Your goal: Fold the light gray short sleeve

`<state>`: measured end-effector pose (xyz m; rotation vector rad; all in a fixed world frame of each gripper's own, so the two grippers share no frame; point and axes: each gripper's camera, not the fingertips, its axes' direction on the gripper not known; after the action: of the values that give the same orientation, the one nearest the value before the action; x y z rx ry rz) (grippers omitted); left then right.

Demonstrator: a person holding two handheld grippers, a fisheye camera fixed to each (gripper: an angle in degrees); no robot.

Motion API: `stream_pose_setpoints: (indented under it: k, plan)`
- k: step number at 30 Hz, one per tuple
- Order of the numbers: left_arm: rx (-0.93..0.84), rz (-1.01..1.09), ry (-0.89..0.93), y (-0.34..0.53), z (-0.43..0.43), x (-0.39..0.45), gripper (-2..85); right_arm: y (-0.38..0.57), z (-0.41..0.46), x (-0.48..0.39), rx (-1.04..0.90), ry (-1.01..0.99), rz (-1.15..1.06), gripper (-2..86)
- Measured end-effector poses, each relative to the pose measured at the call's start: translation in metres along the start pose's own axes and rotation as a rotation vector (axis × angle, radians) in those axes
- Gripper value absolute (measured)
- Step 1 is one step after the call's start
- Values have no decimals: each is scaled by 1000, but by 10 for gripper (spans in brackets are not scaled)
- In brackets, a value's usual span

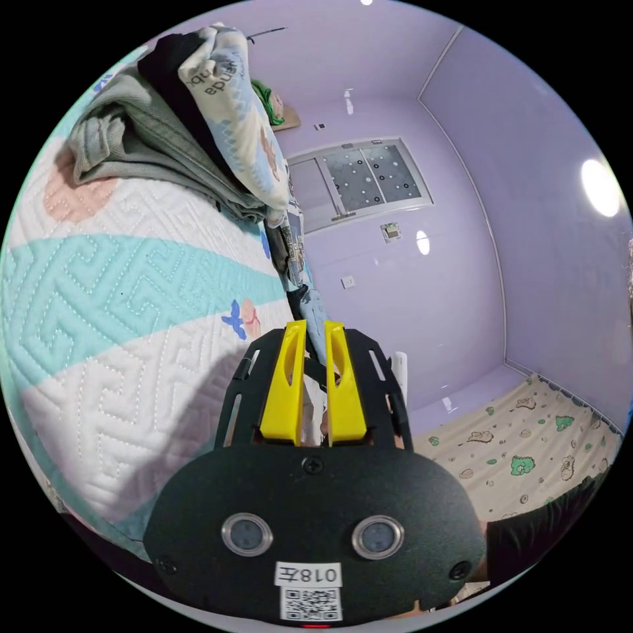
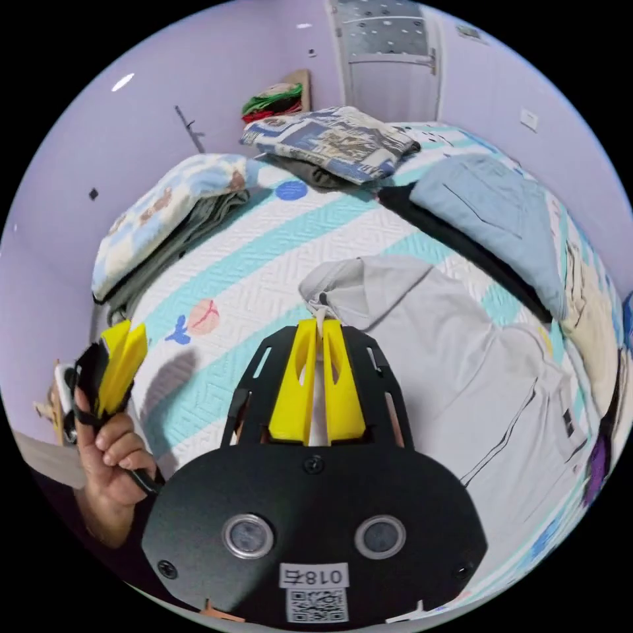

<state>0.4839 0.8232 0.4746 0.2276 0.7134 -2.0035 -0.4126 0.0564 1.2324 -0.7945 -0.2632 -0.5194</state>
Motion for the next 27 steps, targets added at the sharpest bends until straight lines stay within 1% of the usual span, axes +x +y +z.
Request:
stream_pose_setpoints:
  k: [2,3,5,7,8,9,10,11,13,14,16,17,19,21,23,25,27]
  plan:
    - [-45,27,32,-1,6,9,49,4,-23,30,56,-111,153,8]
    - [-86,57,61,-4,11,17,49,6,-29,38,73,-141,194,8]
    - [-175,119,114,-9,18,32,50,17,-54,69,140,-245,355,6]
    - [-402,229,187,-13,34,60,58,30,-71,89,189,-301,449,6]
    - [-452,263,202,-12,34,69,62,39,-81,99,217,-326,486,6]
    - [-557,343,231,-9,33,90,69,43,-86,103,228,-334,497,5]
    - [-672,420,222,-1,28,112,76,51,-95,109,241,-340,506,5]
    - [-726,454,203,4,24,122,80,59,-104,113,250,-338,505,5]
    - [-910,549,99,30,8,154,90,69,-115,116,263,-350,491,5]
    - [-952,564,75,37,5,160,92,75,-121,117,266,-360,482,5]
    - [-1119,616,-15,71,1,180,98,80,-128,117,269,-368,462,5]
    - [-1158,627,-46,82,1,182,99,83,-132,115,273,-375,446,5]
    - [-1322,651,-201,124,13,178,100,86,-138,112,277,-381,429,5]
    - [-1405,642,-249,144,27,177,103,87,-143,109,282,-389,412,5]
    - [-1415,673,-307,153,40,182,107,88,-148,105,281,-391,389,5]
    - [-1444,750,-417,163,56,186,113,88,-151,103,279,-388,368,5]
    - [-1453,799,-409,171,64,190,111,88,-154,103,278,-383,353,5]
